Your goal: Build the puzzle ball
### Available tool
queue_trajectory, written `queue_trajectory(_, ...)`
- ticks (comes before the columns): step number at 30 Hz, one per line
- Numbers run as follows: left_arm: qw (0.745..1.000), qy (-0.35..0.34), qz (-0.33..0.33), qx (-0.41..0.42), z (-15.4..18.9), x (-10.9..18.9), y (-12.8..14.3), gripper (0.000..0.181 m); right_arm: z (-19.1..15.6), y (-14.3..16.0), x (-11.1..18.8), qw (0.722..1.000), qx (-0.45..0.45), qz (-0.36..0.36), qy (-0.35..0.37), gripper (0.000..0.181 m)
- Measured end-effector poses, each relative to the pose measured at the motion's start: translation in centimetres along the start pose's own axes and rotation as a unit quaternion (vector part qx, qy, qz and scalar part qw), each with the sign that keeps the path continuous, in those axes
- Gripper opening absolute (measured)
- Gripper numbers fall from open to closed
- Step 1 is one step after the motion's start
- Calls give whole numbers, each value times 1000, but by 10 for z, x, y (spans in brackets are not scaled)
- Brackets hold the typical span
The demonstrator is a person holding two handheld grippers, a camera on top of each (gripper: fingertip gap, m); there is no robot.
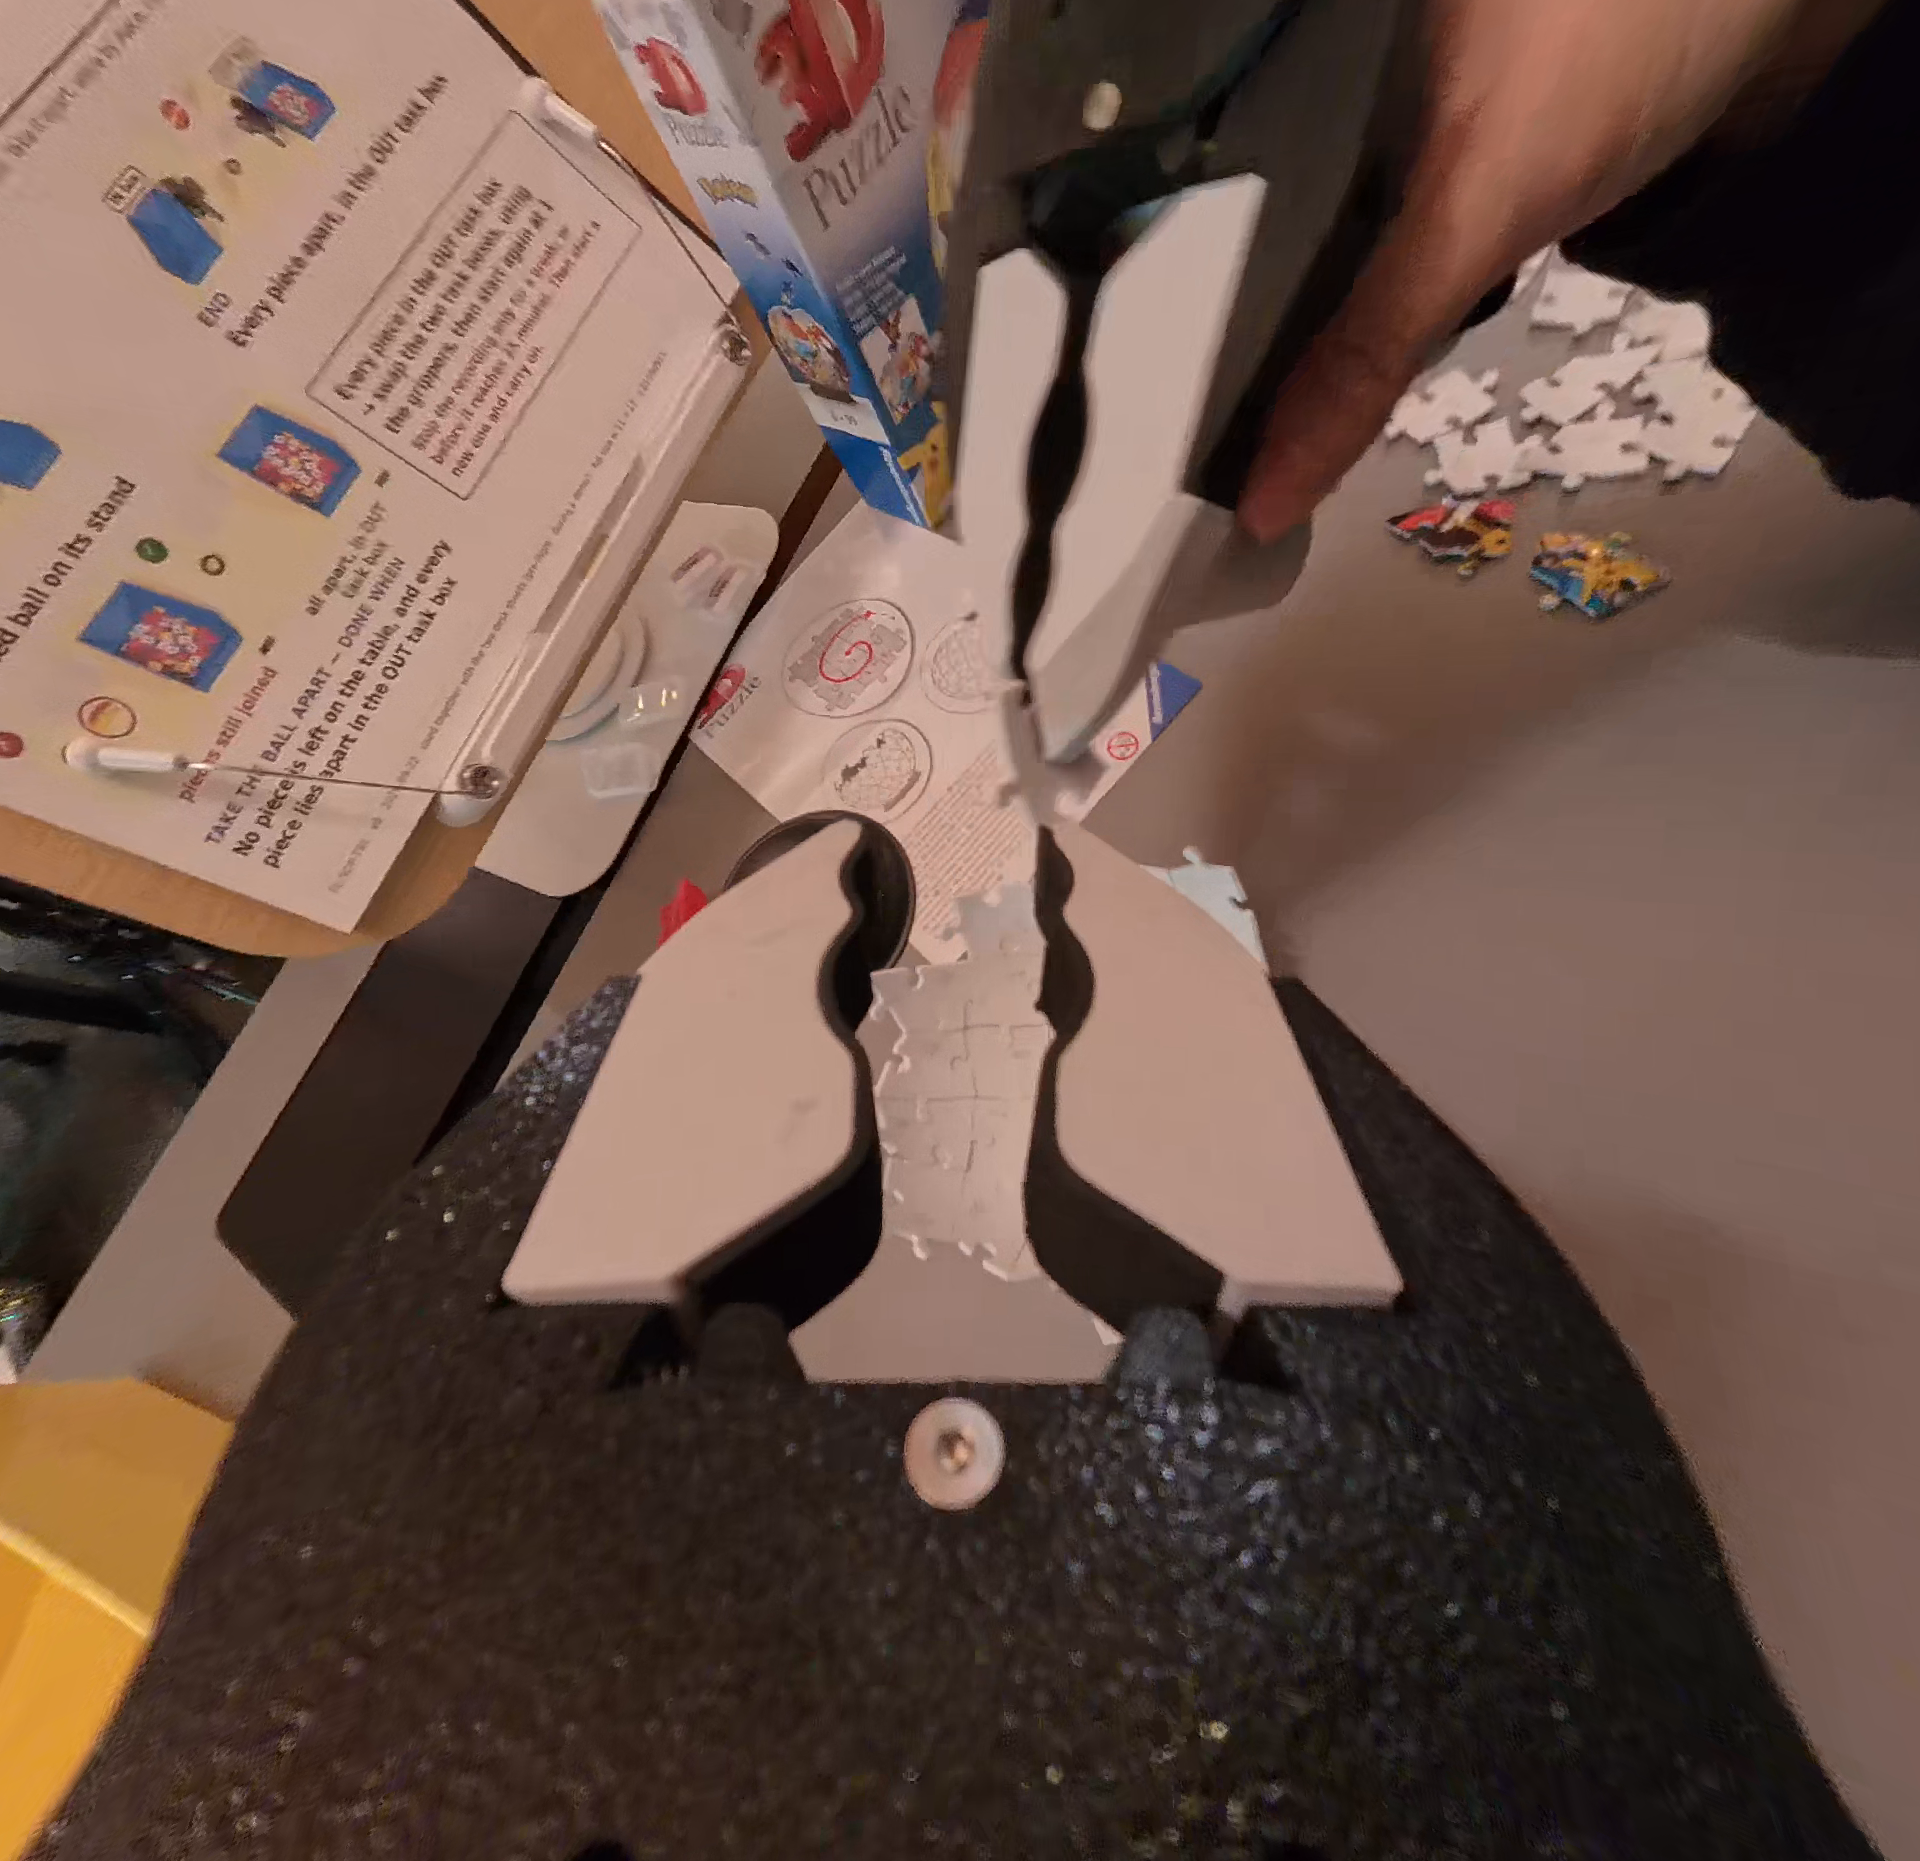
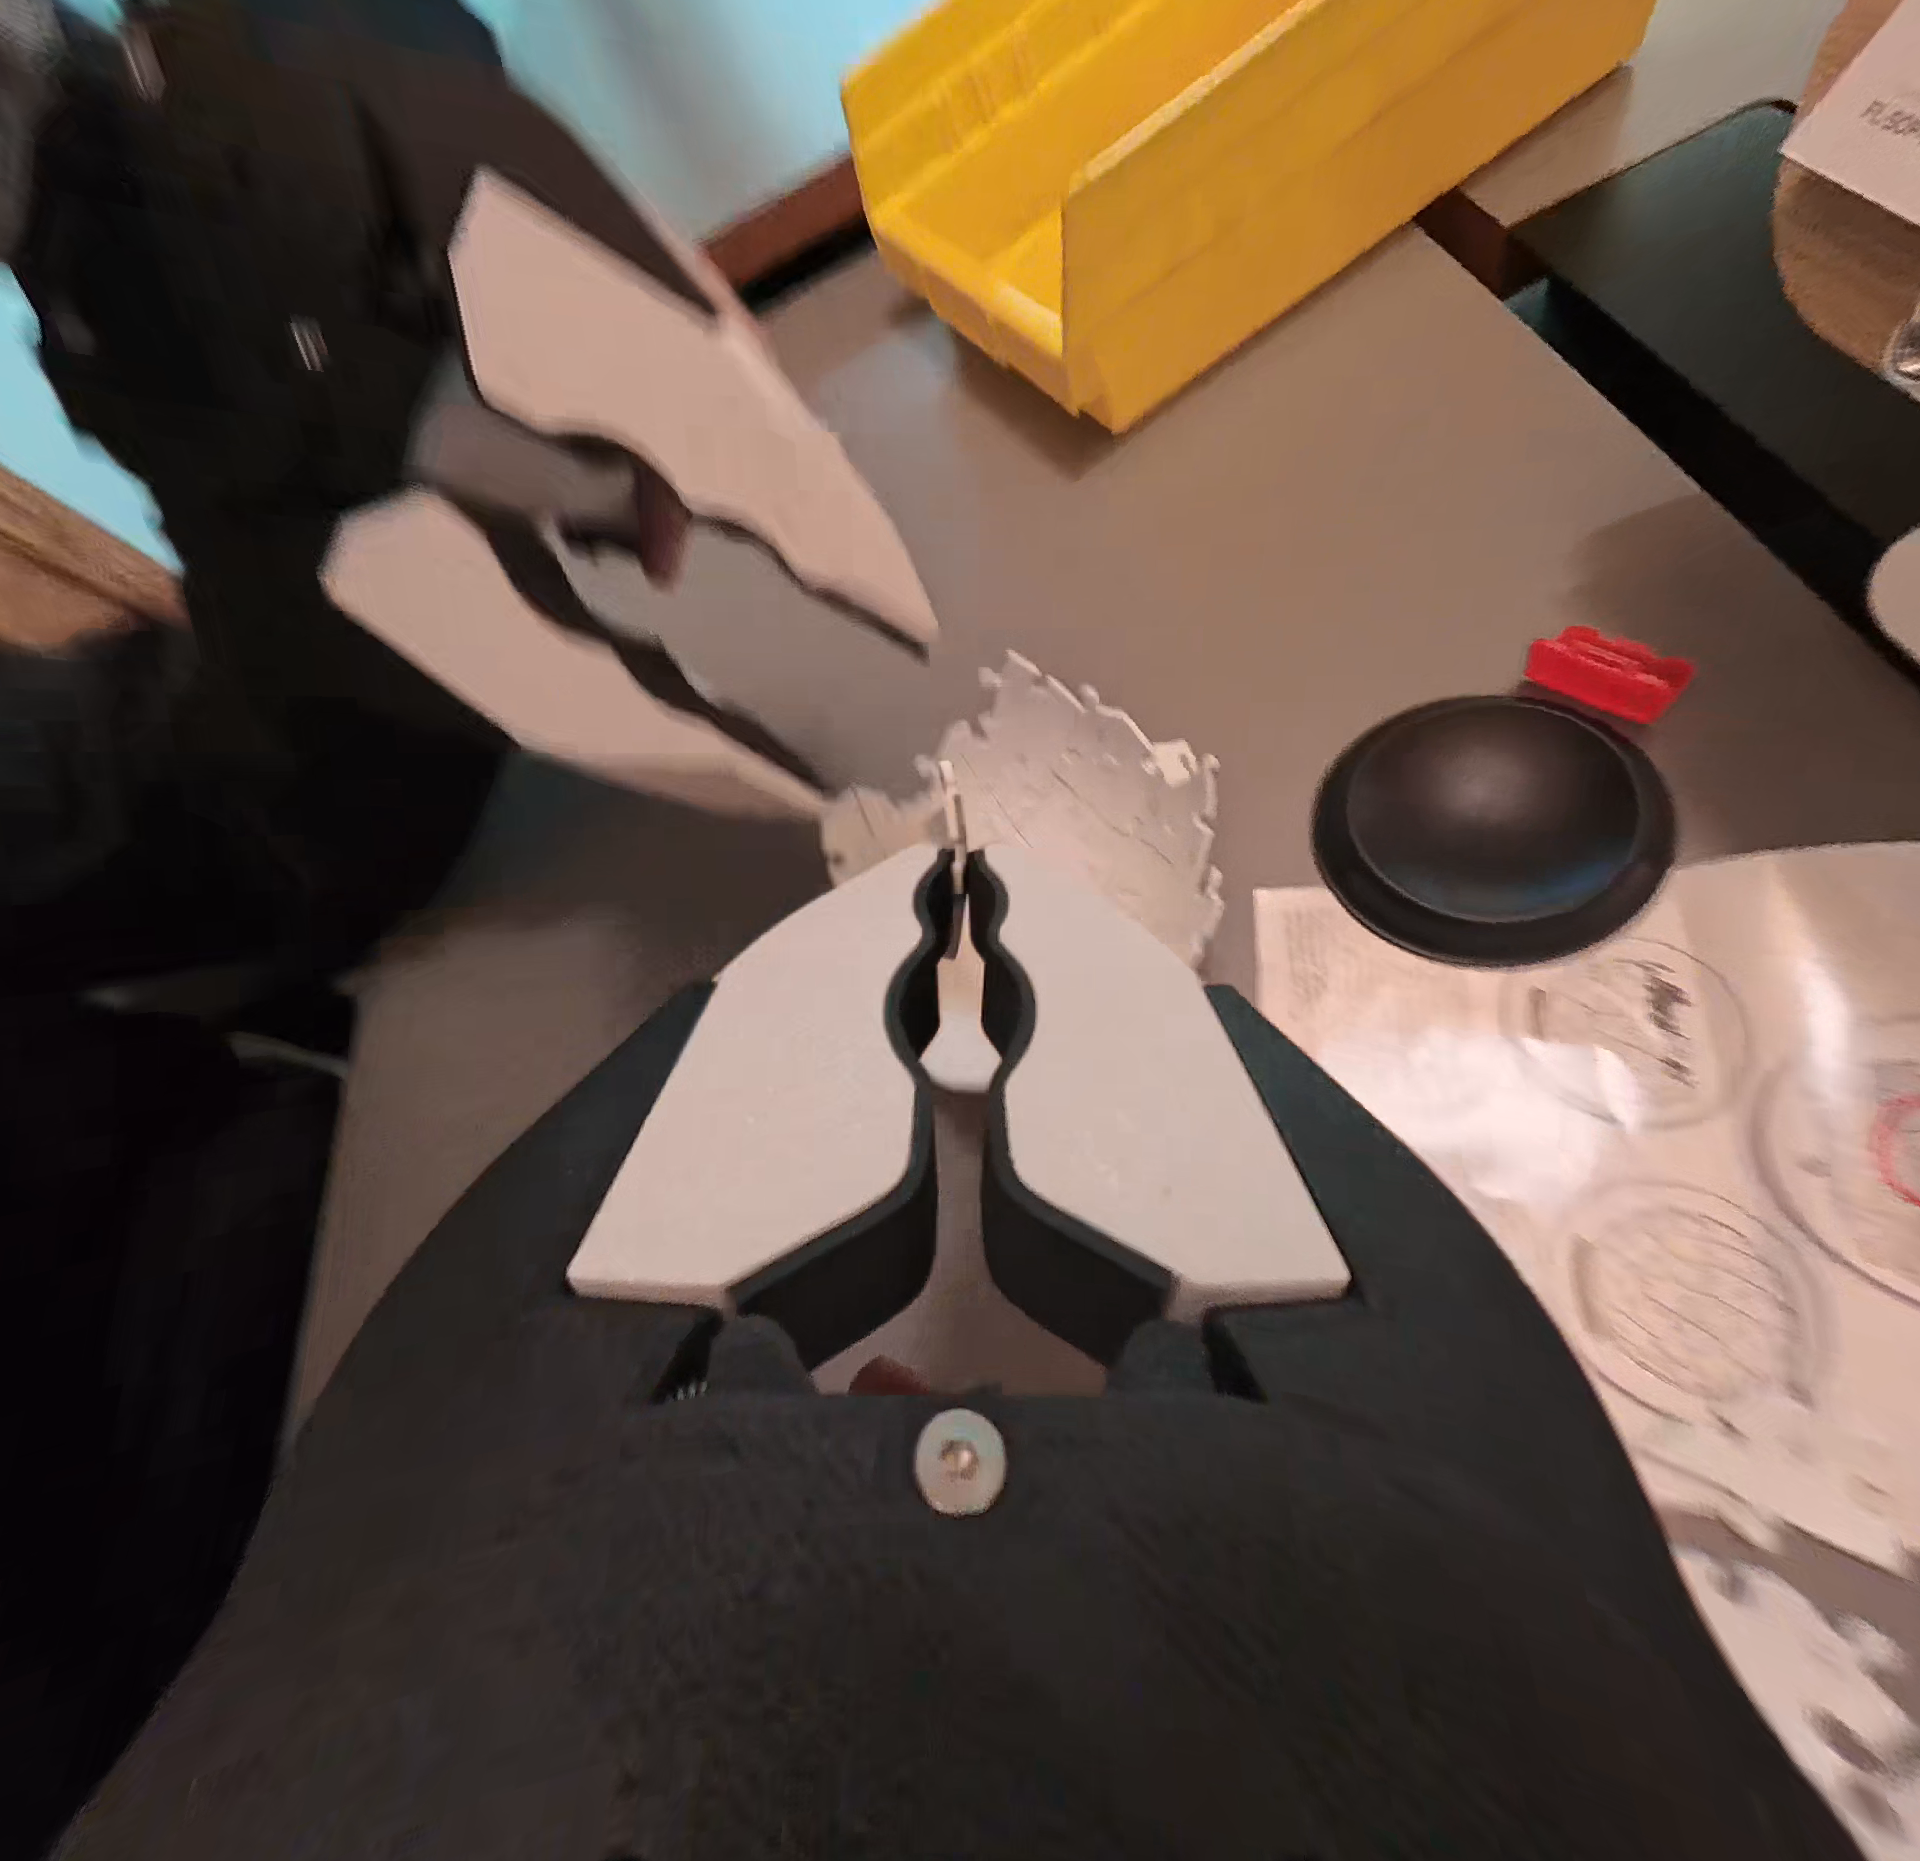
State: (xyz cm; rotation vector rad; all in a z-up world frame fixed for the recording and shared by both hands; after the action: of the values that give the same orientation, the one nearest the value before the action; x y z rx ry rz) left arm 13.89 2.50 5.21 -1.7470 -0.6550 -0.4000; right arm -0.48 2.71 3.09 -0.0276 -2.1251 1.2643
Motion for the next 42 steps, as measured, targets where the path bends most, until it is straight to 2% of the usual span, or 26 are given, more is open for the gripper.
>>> queue_trajectory(1,1000,7,8,8,-6,3,-1,24,2,2,4,999,32,-26,14,2)
queue_trajectory(4,997,73,16,11,-16,6,-5,16,3,2,6,989,111,-85,39,2)
queue_trajectory(7,992,126,9,-1,-21,-5,-7,16,1,-9,1,986,140,-91,19,2)
queue_trajectory(14,991,130,-16,-12,-37,-34,8,0,17,-19,-12,983,151,-100,12,3)
queue_trajectory(21,980,168,49,94,-60,-47,26,0,48,-21,-13,993,105,-55,16,2)
queue_trajectory(24,978,169,62,110,-67,-46,30,0,56,-19,-17,992,94,-78,18,2)
queue_trajectory(27,971,183,80,133,-69,-45,28,10,51,-19,-22,986,143,-87,11,2)
queue_trajectory(33,970,211,41,109,-59,-50,30,3,40,-22,-32,977,186,-108,7,3)
queue_trajectory(38,972,212,28,102,-57,-53,33,2,40,-19,-33,977,180,-113,3,3)
queue_trajectory(42,955,245,43,163,-64,-57,42,2,47,-16,-36,984,150,-98,-18,3)
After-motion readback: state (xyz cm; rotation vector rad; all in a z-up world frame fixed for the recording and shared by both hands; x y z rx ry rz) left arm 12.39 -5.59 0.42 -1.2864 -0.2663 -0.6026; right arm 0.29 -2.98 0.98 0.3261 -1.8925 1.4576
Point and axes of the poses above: each gripper's, where its closed fingertips meet, x back along the fingers, y out of its underside, z = x × y across the jaws, the point moved 8 cm from there along x, back along the fingers, and after that the axes turned 5 degrees about y, right-handed, at the moved point
